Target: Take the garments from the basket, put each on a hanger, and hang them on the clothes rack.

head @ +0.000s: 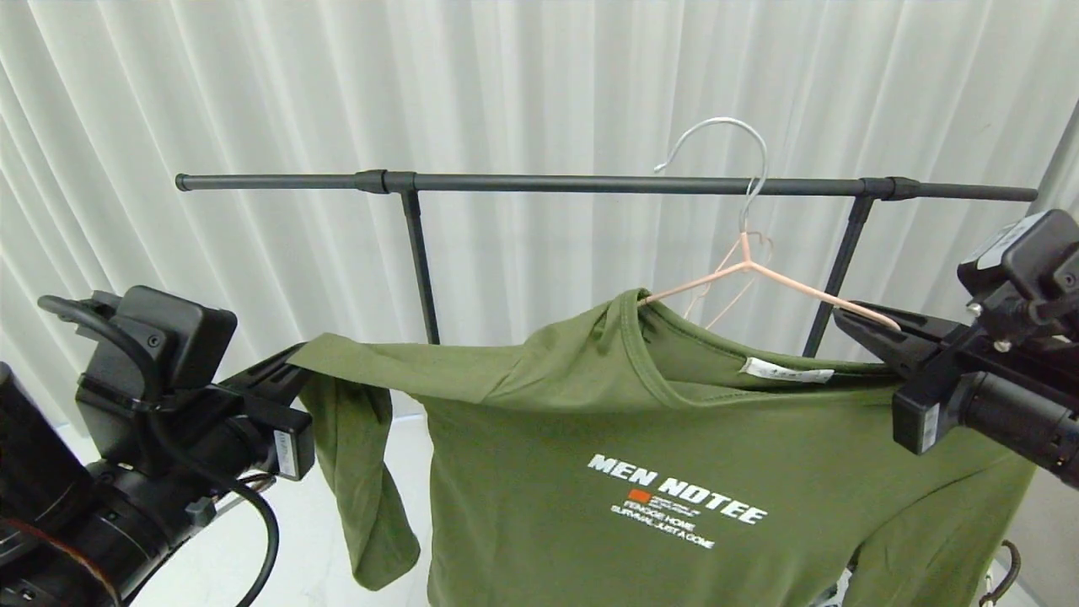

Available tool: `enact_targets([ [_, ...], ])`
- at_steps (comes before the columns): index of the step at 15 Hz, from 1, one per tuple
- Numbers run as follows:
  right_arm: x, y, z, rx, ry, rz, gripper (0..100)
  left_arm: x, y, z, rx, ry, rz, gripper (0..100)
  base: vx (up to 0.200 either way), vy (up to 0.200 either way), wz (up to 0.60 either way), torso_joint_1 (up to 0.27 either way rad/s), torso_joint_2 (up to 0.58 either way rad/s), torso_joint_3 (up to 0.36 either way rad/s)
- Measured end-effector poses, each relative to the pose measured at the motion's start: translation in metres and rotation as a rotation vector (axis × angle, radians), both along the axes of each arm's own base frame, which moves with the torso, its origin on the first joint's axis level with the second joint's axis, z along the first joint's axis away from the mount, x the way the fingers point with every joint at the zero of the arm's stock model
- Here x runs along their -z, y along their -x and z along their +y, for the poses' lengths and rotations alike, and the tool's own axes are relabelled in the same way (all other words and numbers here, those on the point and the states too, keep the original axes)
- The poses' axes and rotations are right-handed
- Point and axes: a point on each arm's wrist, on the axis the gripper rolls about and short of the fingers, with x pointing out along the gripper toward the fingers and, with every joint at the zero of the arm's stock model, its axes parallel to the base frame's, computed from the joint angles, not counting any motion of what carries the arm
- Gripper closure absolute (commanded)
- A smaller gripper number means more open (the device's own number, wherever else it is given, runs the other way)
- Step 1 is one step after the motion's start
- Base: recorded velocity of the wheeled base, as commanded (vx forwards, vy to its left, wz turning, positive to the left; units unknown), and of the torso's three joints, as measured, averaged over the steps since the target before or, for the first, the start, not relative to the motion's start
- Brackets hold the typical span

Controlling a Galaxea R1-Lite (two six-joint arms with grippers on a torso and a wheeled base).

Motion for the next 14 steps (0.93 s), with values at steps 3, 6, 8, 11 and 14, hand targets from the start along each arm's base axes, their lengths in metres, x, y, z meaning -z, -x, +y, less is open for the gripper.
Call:
enact_targets([
  [3,-0.004,-0.009,-0.011,0.081,0.014,-0.017,100,0.0,0.002,-0.001,0.008,-0.008,-0.004,100,0.0,0.0,0.0,0.0,0.0,0.0],
  [6,-0.015,-0.015,-0.01,0.099,-0.009,-0.039,100,0.004,0.006,-0.007,0.049,-0.027,0.006,100,0.0,0.0,0.0,0.0,0.0,0.0],
  [8,-0.023,-0.019,-0.008,0.1,-0.032,-0.058,100,0.01,0.012,-0.012,0.093,-0.086,0.018,100,0.0,0.0,0.0,0.0,0.0,0.0],
  [11,-0.04,-0.025,-0.002,0.091,-0.105,-0.077,100,0.019,0.017,-0.014,0.122,-0.143,0.042,100,0.0,0.0,0.0,0.0,0.0,0.0],
  [14,-0.046,-0.023,0.008,0.048,-0.148,-0.074,100,0.022,0.017,-0.015,0.121,-0.152,0.052,100,0.0,0.0,0.0,0.0,0.0,0.0],
])
